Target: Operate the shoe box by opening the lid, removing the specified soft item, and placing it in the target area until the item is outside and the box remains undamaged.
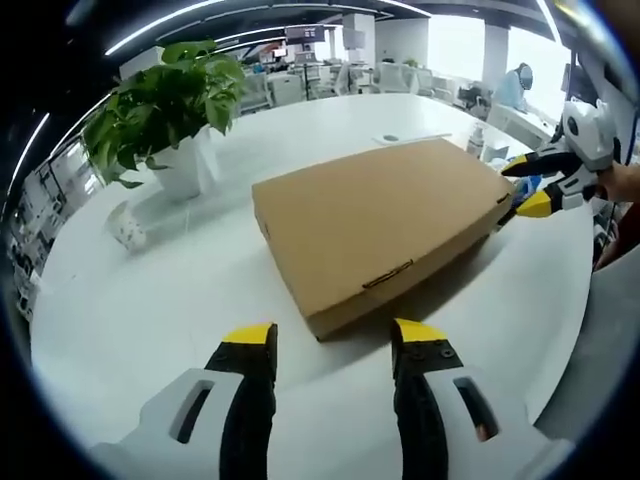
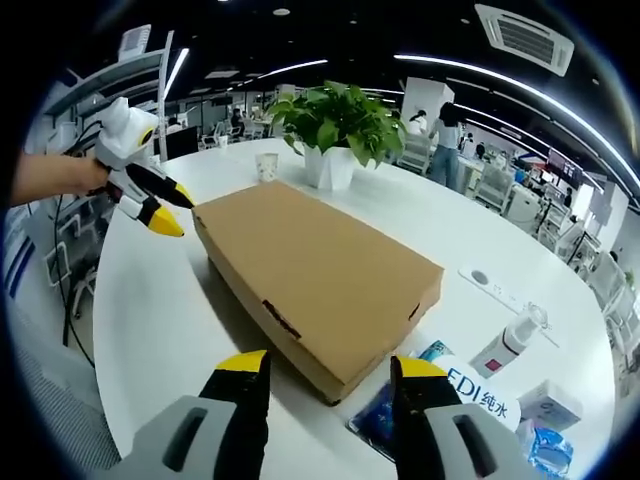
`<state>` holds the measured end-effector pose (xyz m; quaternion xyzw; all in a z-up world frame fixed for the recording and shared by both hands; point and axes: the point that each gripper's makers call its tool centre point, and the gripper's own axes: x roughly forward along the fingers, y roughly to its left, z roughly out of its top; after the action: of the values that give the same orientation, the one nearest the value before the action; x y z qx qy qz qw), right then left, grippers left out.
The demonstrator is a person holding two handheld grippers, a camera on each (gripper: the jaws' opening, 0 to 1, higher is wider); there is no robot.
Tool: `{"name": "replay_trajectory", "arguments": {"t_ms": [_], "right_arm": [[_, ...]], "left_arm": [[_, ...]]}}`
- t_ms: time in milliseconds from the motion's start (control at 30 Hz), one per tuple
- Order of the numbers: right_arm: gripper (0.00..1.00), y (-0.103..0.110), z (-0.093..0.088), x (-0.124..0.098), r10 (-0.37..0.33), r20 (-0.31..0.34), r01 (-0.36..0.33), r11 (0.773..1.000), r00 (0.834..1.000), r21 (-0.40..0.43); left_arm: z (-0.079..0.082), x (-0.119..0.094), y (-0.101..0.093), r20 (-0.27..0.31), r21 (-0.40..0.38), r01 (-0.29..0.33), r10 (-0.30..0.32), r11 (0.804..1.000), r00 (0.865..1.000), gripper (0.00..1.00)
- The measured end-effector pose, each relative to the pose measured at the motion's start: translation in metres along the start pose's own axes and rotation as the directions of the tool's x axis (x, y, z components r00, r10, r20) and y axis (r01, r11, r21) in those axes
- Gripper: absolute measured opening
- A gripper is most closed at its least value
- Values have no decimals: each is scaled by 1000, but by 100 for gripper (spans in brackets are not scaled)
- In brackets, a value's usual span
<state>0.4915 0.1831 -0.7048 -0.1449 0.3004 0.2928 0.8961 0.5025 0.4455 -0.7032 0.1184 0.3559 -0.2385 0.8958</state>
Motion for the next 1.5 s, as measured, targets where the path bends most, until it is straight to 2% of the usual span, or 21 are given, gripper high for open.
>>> {"name": "replay_trajectory", "arguments": {"t_ms": [400, 733, 900, 1200, 1500], "right_arm": [[64, -9, 5, -31, -21, 57, 20, 1000, 998, 10], [75, -23, 1, -63, -62, 93, 63, 998, 994, -2], [79, -31, -2, -80, -86, 121, 84, 996, 989, 27], [87, -40, -18, -105, -123, 126, 123, 992, 984, 11], [95, -51, -41, -135, -168, 124, 157, 983, 978, 95]], "left_arm": [[3, -21, -21, 74, -51, 9, -5, 999, 997, 57], [19, -41, -39, 160, -57, 6, 4, 998, 987, 65], [25, -51, -50, 202, -67, 12, 2, 998, 979, 69], [21, -63, -61, 225, -66, 2, 13, 998, 974, 78], [23, -81, -74, 275, -69, -3, 22, 998, 961, 87]]}}
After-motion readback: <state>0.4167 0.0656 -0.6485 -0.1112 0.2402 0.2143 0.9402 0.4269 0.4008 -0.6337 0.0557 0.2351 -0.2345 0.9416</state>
